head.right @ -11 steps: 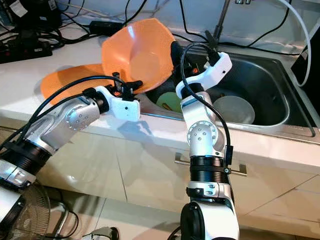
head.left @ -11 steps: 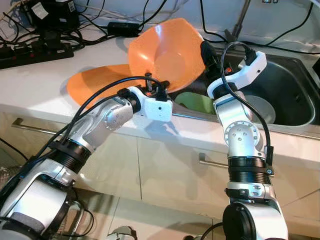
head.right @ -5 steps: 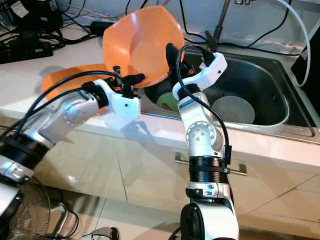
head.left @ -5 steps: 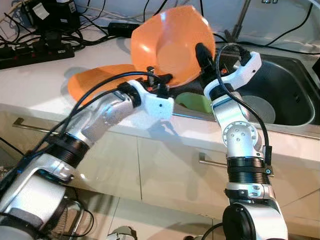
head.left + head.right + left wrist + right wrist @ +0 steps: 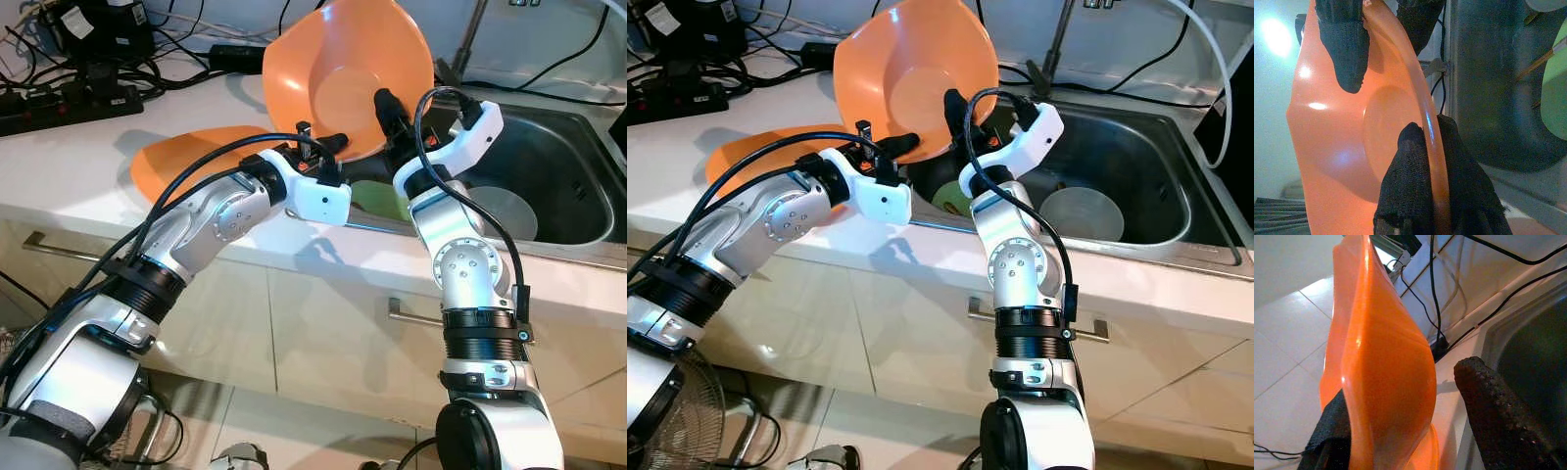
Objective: Kitchen organization
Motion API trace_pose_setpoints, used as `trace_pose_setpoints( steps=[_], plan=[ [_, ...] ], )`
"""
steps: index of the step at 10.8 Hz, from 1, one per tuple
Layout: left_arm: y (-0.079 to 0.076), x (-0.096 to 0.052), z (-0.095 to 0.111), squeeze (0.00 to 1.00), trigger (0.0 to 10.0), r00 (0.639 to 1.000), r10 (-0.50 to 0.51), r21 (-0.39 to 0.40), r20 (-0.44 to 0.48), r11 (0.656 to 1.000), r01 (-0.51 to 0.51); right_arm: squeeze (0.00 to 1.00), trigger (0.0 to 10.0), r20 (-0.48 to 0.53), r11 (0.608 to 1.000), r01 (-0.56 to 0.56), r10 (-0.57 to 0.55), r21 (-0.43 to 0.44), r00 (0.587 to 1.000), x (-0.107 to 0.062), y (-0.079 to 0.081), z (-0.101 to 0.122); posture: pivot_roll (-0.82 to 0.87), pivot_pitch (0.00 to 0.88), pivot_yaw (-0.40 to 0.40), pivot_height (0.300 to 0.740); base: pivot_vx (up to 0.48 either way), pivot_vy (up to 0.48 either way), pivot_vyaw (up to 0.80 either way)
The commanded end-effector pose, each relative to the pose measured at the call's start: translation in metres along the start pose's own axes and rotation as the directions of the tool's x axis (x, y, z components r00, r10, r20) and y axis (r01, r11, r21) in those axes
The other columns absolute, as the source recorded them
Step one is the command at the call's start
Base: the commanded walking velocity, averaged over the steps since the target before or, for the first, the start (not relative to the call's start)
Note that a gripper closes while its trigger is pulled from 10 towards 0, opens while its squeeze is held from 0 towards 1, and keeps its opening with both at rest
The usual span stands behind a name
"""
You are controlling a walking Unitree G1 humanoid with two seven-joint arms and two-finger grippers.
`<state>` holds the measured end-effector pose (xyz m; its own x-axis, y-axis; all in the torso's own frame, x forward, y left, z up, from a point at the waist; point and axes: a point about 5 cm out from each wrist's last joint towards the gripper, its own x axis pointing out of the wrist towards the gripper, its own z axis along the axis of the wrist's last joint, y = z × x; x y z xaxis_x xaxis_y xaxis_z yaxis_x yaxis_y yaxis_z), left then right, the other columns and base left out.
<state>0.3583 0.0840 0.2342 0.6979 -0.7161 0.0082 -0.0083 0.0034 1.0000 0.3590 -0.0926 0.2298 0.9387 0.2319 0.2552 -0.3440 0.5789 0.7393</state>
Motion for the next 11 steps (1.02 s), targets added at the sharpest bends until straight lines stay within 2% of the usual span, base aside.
trace_pose_setpoints(
  steps=[1,11],
  plan=[
    [0.011,0.0,0.0,0.0,10.0,0.998,0.065,0.012,0.01,0.998,-0.065,0.0,0.0,-0.016,0.999,0.026,-0.025,0.045,1.0,-0.004,-0.001,-0.01,0.08,0.032,-0.016,0.74,0.0,0.0,0.0],
    [0.003,-0.005,-0.013,0.0,10.0,0.998,0.016,0.052,-0.054,0.999,-0.013,0.0,0.0,-0.006,0.997,0.043,-0.043,0.059,0.999,-0.003,-0.003,-0.006,0.07,0.066,-0.02,0.74,0.0,0.0,0.0]
  ],
)
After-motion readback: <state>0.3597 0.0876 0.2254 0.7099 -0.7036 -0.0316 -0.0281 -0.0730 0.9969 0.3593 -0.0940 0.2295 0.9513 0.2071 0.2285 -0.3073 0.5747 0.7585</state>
